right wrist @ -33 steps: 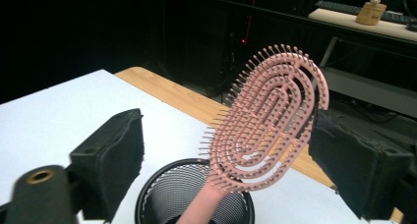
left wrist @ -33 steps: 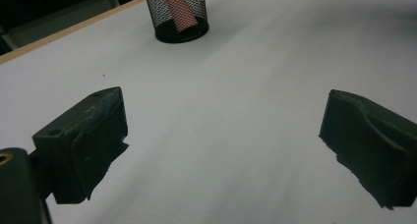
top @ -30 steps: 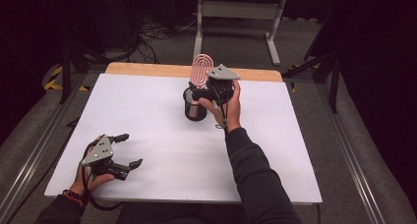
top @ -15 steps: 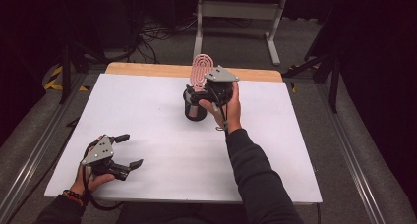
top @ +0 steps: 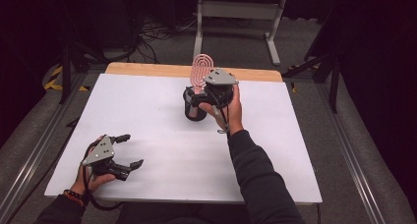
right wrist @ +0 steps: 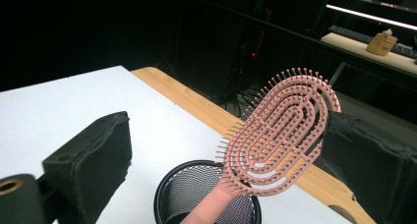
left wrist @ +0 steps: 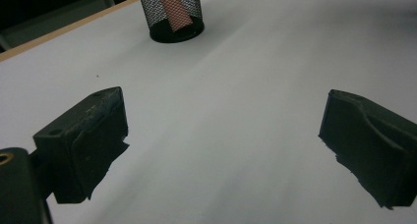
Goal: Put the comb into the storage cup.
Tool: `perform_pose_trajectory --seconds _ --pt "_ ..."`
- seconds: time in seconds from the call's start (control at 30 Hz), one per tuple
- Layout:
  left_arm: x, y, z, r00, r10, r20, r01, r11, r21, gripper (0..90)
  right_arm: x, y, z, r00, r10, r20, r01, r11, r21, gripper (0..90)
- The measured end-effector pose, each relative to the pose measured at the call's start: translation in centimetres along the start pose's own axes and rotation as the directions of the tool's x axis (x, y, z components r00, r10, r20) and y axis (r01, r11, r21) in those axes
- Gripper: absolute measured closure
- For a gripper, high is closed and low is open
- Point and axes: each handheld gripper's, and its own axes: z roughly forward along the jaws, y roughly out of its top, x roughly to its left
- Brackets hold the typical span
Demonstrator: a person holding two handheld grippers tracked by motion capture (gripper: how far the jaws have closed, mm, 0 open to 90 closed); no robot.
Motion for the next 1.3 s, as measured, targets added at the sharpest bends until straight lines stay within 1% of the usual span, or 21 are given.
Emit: perform_pose_trajectory --seconds 0.03,0.23,0.5,0.7,0.93,1.13,1.3 --pt "0.0 0.0 0.0 1.0 0.003 -0.001 -0.003 1.0 0.0 5.2 0.1 0.0 -0.2 1.0 -0.007 0.0 0.007 1.0 0.001 6.3" --pt "-0.1 0.0 0.1 1.0 0.001 0.002 -0.001 1.0 0.003 5.4 0.0 0.0 -0.7 0.9999 -0.014 -0.005 0.014 1.0 0.002 6.4" --pt "0.0 0.0 0.0 1.0 0.0 0.001 0.0 1.0 0.002 5.4 0.1 0.1 -1.6 0.9989 -0.046 0.007 0.045 0.999 0.007 7.5" --pt "0.0 0.0 0.0 1.0 -0.002 0.001 0.002 1.0 0.001 5.3 0.2 0.1 -2.3 0.9984 -0.056 0.008 0.056 0.998 -0.001 7.5" --pt "0.0 0.0 0.1 1.0 -0.002 0.002 0.002 1.0 0.003 5.3 0.2 -0.1 -2.6 0.9981 -0.06 0.013 0.06 0.998 0.005 7.6" --pt "0.0 0.0 0.1 1.0 0.0 0.002 0.0 1.0 0.004 5.3 0.1 -0.2 -3.0 0.998 -0.062 0.004 0.062 0.998 0.01 8.0" --pt "0.0 0.0 0.1 1.0 0.0 0.001 0.0 1.0 0.004 5.3 0.1 -0.3 -3.7 0.9968 -0.079 0.006 0.079 0.997 0.006 8.2"
